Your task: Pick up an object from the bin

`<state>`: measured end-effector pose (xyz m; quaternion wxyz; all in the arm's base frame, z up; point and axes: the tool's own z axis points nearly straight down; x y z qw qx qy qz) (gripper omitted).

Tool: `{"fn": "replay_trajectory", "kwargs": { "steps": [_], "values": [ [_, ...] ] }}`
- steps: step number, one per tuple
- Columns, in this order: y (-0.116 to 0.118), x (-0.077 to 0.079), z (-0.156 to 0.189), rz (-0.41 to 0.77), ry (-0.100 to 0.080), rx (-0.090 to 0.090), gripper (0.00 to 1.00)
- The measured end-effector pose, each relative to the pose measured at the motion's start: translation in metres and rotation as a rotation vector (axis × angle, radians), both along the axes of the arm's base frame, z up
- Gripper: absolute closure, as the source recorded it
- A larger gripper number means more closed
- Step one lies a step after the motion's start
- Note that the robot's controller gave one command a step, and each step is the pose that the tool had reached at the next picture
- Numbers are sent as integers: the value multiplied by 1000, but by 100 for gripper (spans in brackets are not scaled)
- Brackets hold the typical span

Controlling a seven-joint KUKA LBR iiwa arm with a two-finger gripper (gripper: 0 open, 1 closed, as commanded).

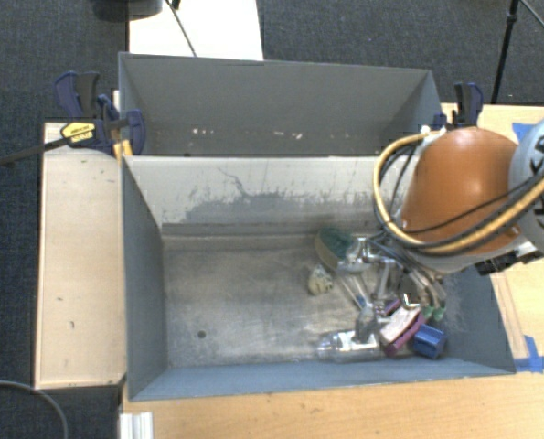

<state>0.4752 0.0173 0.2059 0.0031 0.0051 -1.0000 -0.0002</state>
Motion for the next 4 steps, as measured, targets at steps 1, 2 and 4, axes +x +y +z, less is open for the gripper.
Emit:
{"fn": "replay_trajectory", "kwargs": {
  "steps": [1, 2, 4],
  "values": [
    [9, 73, -134, 901, -14, 2, 0],
    [54, 105, -104, 1176, -15, 3, 0],
    [11, 117, -133, 1340, -12, 2, 0]
  ]
}}
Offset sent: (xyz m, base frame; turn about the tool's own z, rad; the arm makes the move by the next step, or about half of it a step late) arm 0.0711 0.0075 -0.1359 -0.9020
